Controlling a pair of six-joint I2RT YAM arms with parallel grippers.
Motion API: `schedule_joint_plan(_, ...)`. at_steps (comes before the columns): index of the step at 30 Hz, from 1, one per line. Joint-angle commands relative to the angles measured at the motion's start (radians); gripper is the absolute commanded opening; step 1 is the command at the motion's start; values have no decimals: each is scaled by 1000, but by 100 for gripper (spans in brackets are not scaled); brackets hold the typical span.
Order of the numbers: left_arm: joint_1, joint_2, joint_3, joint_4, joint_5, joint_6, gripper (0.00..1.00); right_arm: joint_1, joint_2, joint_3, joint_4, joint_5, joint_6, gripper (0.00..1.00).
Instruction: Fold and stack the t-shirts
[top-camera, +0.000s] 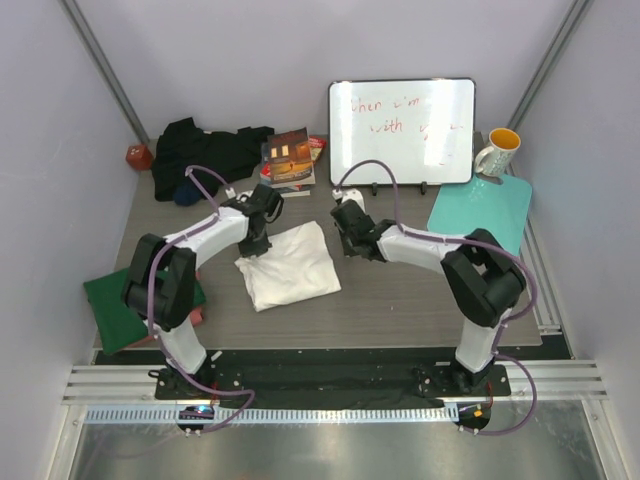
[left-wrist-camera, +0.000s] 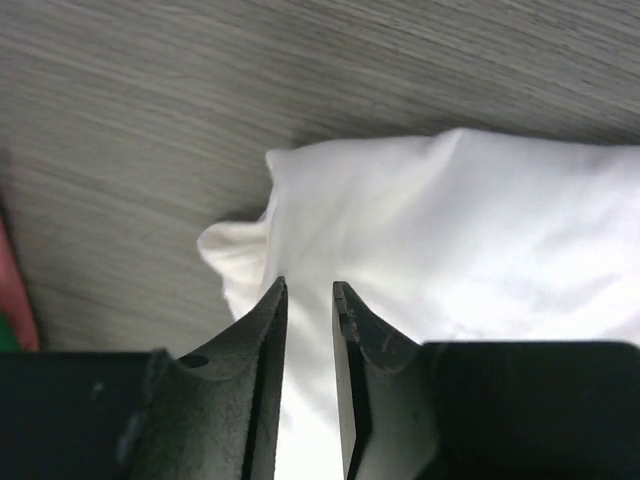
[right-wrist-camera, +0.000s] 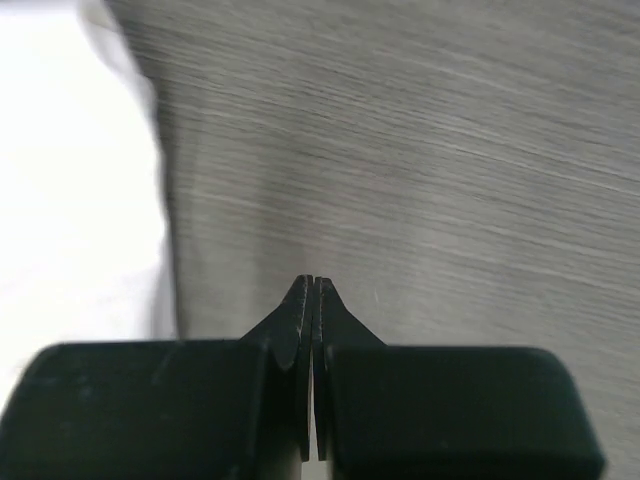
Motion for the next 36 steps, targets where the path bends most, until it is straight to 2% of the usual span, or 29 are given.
schedule_joint_plan(1,5,-163,25,-80,3,-12,28,-1,-248,18,-36,-77,12,1)
schedule_joint_plan(4,5,-218,71,-124,58,-1,30,8,-287,50,-71,-126,13,3)
schedule_joint_plan(5,5,-229,74,-135,69,1,33,9,-282,54,-83,-140,2,15)
schedule_joint_plan(6,5,-240,71,-150,81,-1,33,11,-265,59,-88,-152,-1,22)
schedule_joint_plan(10,5,-316,-51,-141,111,-25,44,9,-233,29,-80,-188,3,34)
schedule_joint_plan(12,6,-376,-108,-117,124,-41,47,8,-230,2,-39,-232,11,52)
schedule_joint_plan(13,6,-396,-164,-105,137,-56,49,5,-233,-31,-19,-255,9,55)
schedule_joint_plan(16,9,-468,-258,-49,190,-96,57,-3,-233,-82,41,-310,23,55)
schedule_joint_plan(21,9,-517,-329,-29,223,-156,58,-24,-225,-122,85,-383,32,56)
schedule_joint_plan(27,11,-514,-374,4,213,-182,62,-55,-213,-168,153,-447,55,56)
schedule_joint_plan(28,12,-502,-383,11,210,-187,68,-58,-210,-170,157,-458,57,56)
schedule_joint_plan(36,43,-433,-470,127,233,-211,68,-58,-191,-173,168,-479,56,56)
